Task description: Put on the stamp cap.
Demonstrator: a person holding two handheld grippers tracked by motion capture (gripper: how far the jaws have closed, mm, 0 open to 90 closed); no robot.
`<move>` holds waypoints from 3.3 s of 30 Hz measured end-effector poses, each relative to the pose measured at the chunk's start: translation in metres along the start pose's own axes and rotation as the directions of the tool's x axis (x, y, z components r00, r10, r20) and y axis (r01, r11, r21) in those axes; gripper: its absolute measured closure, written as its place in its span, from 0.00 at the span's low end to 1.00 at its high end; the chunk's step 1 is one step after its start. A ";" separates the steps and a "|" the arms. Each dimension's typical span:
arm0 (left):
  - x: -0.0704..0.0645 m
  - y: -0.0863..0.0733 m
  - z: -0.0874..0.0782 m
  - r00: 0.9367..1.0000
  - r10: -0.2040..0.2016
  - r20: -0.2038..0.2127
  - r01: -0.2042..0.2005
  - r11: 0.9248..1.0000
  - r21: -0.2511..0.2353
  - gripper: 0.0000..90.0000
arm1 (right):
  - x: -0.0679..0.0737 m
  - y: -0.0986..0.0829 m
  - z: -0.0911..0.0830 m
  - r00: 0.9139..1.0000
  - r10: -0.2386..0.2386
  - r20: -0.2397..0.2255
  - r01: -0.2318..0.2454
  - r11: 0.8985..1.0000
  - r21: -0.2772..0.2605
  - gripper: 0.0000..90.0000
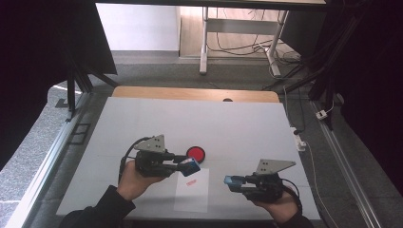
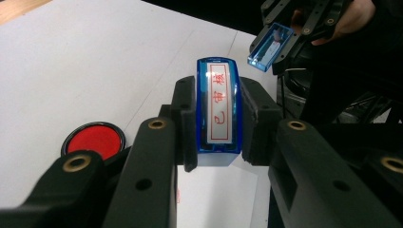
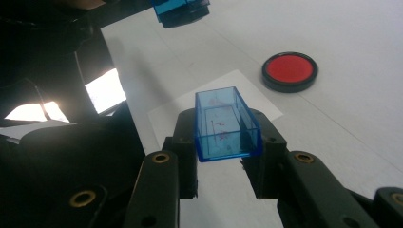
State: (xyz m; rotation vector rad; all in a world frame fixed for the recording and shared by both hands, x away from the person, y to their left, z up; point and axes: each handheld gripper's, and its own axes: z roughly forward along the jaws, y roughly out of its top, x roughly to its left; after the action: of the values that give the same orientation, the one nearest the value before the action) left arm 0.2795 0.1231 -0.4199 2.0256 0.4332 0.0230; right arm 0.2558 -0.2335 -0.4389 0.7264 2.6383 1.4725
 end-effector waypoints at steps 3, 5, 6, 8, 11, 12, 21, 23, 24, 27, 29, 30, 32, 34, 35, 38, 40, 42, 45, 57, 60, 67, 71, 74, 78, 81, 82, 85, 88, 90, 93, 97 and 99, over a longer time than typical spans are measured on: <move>-0.001 0.001 0.000 1.000 0.013 0.005 -0.013 1.000 0.000 0.79 | 0.001 0.004 0.008 0.999 -0.011 -0.033 0.011 1.000 0.001 0.76; -0.001 0.001 0.000 1.000 0.023 0.011 -0.023 1.000 0.000 0.79 | 0.001 0.006 0.013 0.999 -0.025 -0.046 0.026 1.000 0.005 0.76; -0.002 0.001 0.000 1.000 0.026 0.014 -0.026 1.000 0.001 0.79 | 0.002 0.007 0.015 0.998 -0.031 -0.055 0.031 0.999 0.005 0.76; -0.002 0.002 0.000 0.999 0.034 0.020 -0.034 0.999 0.004 0.79 | 0.002 0.010 0.020 0.997 -0.042 -0.071 0.043 0.999 0.008 0.76; -0.002 0.002 0.000 0.998 0.040 0.042 -0.040 0.999 0.004 0.79 | 0.003 0.012 0.026 0.994 -0.055 -0.092 0.056 0.998 0.002 0.76; -0.002 0.002 0.000 0.998 0.047 0.045 -0.048 0.999 0.008 0.79 | 0.004 0.013 0.028 0.993 -0.062 -0.099 0.062 0.998 -0.002 0.76; -0.003 0.003 -0.001 0.995 0.067 0.077 -0.067 0.998 0.001 0.79 | 0.006 0.023 0.049 0.981 -0.112 -0.160 0.112 0.994 -0.009 0.76; -0.003 0.003 -0.001 0.994 0.071 0.084 -0.071 0.997 -0.004 0.79 | 0.006 0.024 0.054 0.978 -0.118 -0.175 0.120 0.993 0.000 0.76; -0.003 0.003 -0.001 0.993 0.076 0.088 -0.076 0.997 -0.005 0.79 | 0.006 0.025 0.057 0.976 -0.121 -0.179 0.124 0.992 0.002 0.76; -0.004 0.003 -0.001 0.991 0.091 0.093 -0.091 0.996 -0.007 0.79 | 0.006 0.027 0.064 0.971 -0.130 -0.201 0.134 0.991 0.008 0.76; -0.004 0.003 -0.001 0.989 0.102 0.103 -0.101 0.995 -0.012 0.79 | 0.006 0.028 0.068 0.967 -0.136 -0.215 0.142 0.990 0.013 0.76; -0.004 0.003 -0.001 0.988 0.108 0.106 -0.107 0.994 -0.012 0.79 | 0.007 0.029 0.070 0.965 -0.135 -0.224 0.141 0.990 0.012 0.76; -0.005 0.004 -0.001 0.987 0.115 0.115 -0.115 0.993 -0.013 0.79 | 0.007 0.030 0.074 0.961 -0.138 -0.240 0.147 0.989 0.018 0.76; -0.006 0.004 -0.001 0.984 0.127 0.123 -0.127 0.992 -0.011 0.79 | 0.008 0.031 0.077 0.957 -0.141 -0.255 0.150 0.989 0.017 0.76; -0.006 0.004 -0.001 0.983 0.134 0.126 -0.133 0.991 -0.012 0.79 | 0.009 0.032 0.079 0.955 -0.145 -0.260 0.154 0.988 0.014 0.76; -0.007 0.004 -0.001 0.979 0.142 0.147 -0.141 0.990 -0.019 0.79 | 0.010 0.034 0.083 0.949 -0.146 -0.278 0.156 0.988 0.014 0.76; -0.007 0.004 -0.001 0.976 0.153 0.157 -0.151 0.988 -0.022 0.79 | 0.010 0.035 0.085 0.947 -0.148 -0.284 0.159 0.987 0.017 0.76; -0.008 0.005 0.000 0.972 0.163 0.167 -0.162 0.987 -0.018 0.79 | 0.010 0.035 0.086 0.943 -0.154 -0.295 0.164 0.986 0.010 0.76; -0.009 0.004 0.001 0.967 0.176 0.182 -0.176 0.984 -0.019 0.79 | 0.010 0.036 0.087 0.939 -0.157 -0.308 0.166 0.986 0.005 0.76; -0.009 0.004 0.003 0.956 0.193 0.222 -0.195 0.981 -0.014 0.79 | 0.013 0.037 0.088 0.922 -0.162 -0.351 0.172 0.985 0.000 0.76; -0.007 0.002 0.003 0.956 0.169 0.238 -0.165 0.986 -0.037 0.79 | 0.012 0.037 0.087 0.920 -0.169 -0.354 0.176 0.984 -0.011 0.76; -0.002 -0.001 0.003 0.949 0.133 0.287 -0.113 0.990 -0.086 0.79 | 0.014 0.040 0.082 0.910 -0.193 -0.367 0.191 0.981 -0.042 0.76; 0.000 -0.003 0.004 0.945 0.115 0.305 -0.085 0.990 -0.111 0.79 | 0.015 0.040 0.082 0.909 -0.191 -0.371 0.185 0.981 -0.054 0.77; 0.001 -0.003 0.004 0.944 0.100 0.315 -0.065 0.991 -0.120 0.79 | 0.015 0.040 0.082 0.909 -0.175 -0.377 0.163 0.985 -0.064 0.77; 0.001 -0.005 0.004 0.940 0.096 0.326 -0.053 0.989 -0.139 0.78 | 0.016 0.040 0.081 0.908 -0.182 -0.377 0.167 0.983 -0.073 0.77; 0.002 -0.005 0.004 0.938 0.090 0.336 -0.041 0.988 -0.151 0.78 | 0.016 0.041 0.079 0.906 -0.197 -0.374 0.177 0.980 -0.088 0.77; 0.002 -0.005 0.004 0.937 0.089 0.337 -0.039 0.988 -0.152 0.78 | 0.017 0.042 0.079 0.906 -0.201 -0.372 0.183 0.980 -0.083 0.77; 0.003 -0.006 0.005 0.937 0.076 0.341 -0.026 0.988 -0.150 0.79 | 0.016 0.041 0.080 0.905 -0.199 -0.376 0.183 0.980 -0.078 0.77; 0.003 -0.006 0.005 0.934 0.074 0.351 -0.018 0.987 -0.159 0.78 | 0.016 0.042 0.078 0.902 -0.211 -0.377 0.193 0.977 -0.087 0.77; 0.003 -0.006 0.005 0.935 0.074 0.346 -0.020 0.987 -0.157 0.78 | 0.017 0.043 0.078 0.902 -0.213 -0.375 0.193 0.977 -0.089 0.77; 0.002 -0.004 0.005 0.942 0.081 0.327 -0.038 0.990 -0.136 0.79 | 0.015 0.041 0.079 0.905 -0.196 -0.378 0.179 0.981 -0.080 0.76; -0.001 0.000 0.003 0.951 0.099 0.293 -0.066 0.990 -0.121 0.79 | 0.014 0.040 0.080 0.911 -0.185 -0.370 0.167 0.983 -0.081 0.76; -0.001 0.001 0.003 0.955 0.101 0.280 -0.071 0.991 -0.115 0.79 | 0.014 0.041 0.080 0.915 -0.183 -0.361 0.163 0.983 -0.085 0.75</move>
State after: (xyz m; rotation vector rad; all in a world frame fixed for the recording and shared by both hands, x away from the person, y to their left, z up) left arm 0.2791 0.1200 -0.4200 1.9067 0.1571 -0.1888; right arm 0.2791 -0.1459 -0.4474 0.2162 2.8141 1.7667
